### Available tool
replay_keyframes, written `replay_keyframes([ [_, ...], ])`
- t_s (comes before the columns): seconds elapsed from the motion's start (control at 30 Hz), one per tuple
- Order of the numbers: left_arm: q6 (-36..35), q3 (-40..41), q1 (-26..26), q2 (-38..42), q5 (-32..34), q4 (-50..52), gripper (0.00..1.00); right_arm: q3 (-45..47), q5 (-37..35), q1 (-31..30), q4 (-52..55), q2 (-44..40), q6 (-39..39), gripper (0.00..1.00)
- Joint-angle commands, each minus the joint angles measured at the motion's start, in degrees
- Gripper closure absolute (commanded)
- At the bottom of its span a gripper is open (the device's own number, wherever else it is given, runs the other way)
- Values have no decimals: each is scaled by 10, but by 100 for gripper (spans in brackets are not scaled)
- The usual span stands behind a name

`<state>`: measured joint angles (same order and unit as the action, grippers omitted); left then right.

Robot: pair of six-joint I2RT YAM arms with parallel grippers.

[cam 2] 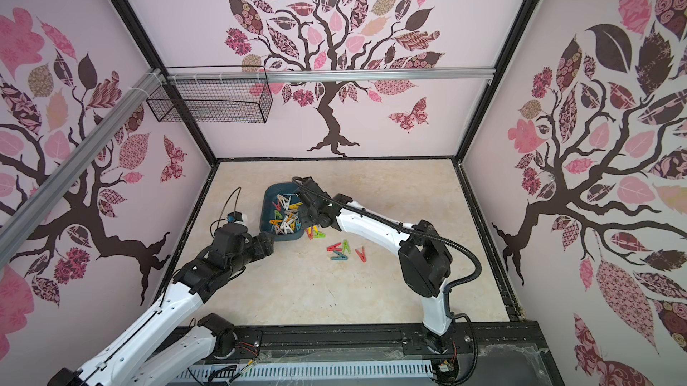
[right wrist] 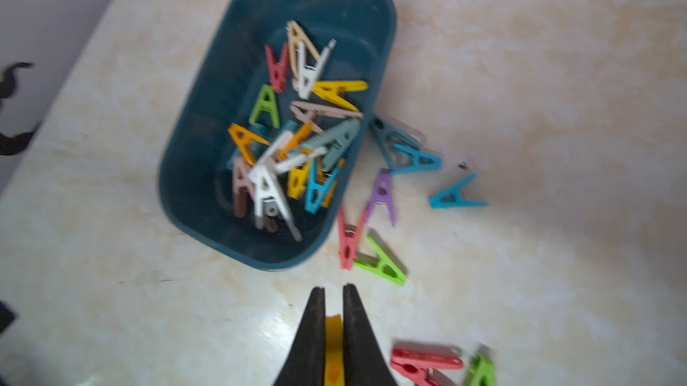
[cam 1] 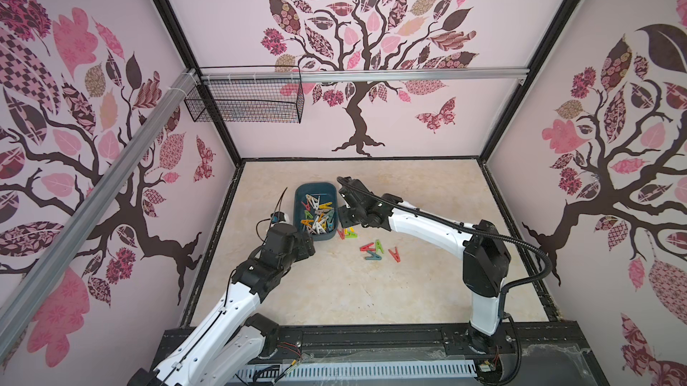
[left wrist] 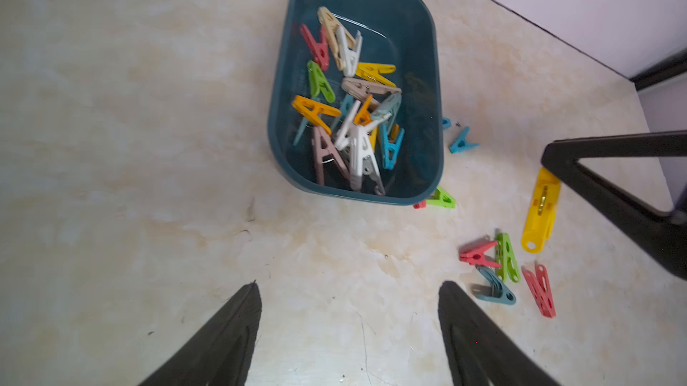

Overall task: Put the clothespins into the storage box
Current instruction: Pick up the clothespin from the center of the board, then place the clothespin in the storage box.

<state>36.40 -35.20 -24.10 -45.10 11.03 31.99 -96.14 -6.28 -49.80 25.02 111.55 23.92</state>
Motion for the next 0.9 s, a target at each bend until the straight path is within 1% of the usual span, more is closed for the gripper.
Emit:
replay_keyframes([
  [0.0,18,26,13,17,20,24,21,-55,42,1,-41,63,33,88],
  [0.13,17,26,13,8,-5,21,21,-110,39,1,-96,118,38,86],
  [0.2,14,26,13,6,-11,19,21,-161,24,1,-82,148,26,74],
  [0.27,4,25,13,9,-10,20,21,-214,8,2,-42,169,12,65],
  [0.33,-6,23,13,13,-8,23,21,-221,-8,2,-26,162,1,62],
  [0.43,-21,24,13,16,-5,18,21,-133,-29,5,-54,103,-11,60],
  [0.53,-27,25,9,9,-12,5,22,-6,-33,17,-86,23,-4,59],
  [0.63,-44,22,-20,-14,-24,-20,22,123,-54,33,-98,-61,7,57],
  [0.73,-74,3,-92,-54,-2,-41,22,238,-67,63,-89,-137,25,52],
  [0.8,-94,-11,-153,-82,31,-61,22,310,-67,91,-76,-184,38,47],
  [0.87,-134,-12,-220,-105,70,-96,20,362,-74,112,-62,-219,39,44],
])
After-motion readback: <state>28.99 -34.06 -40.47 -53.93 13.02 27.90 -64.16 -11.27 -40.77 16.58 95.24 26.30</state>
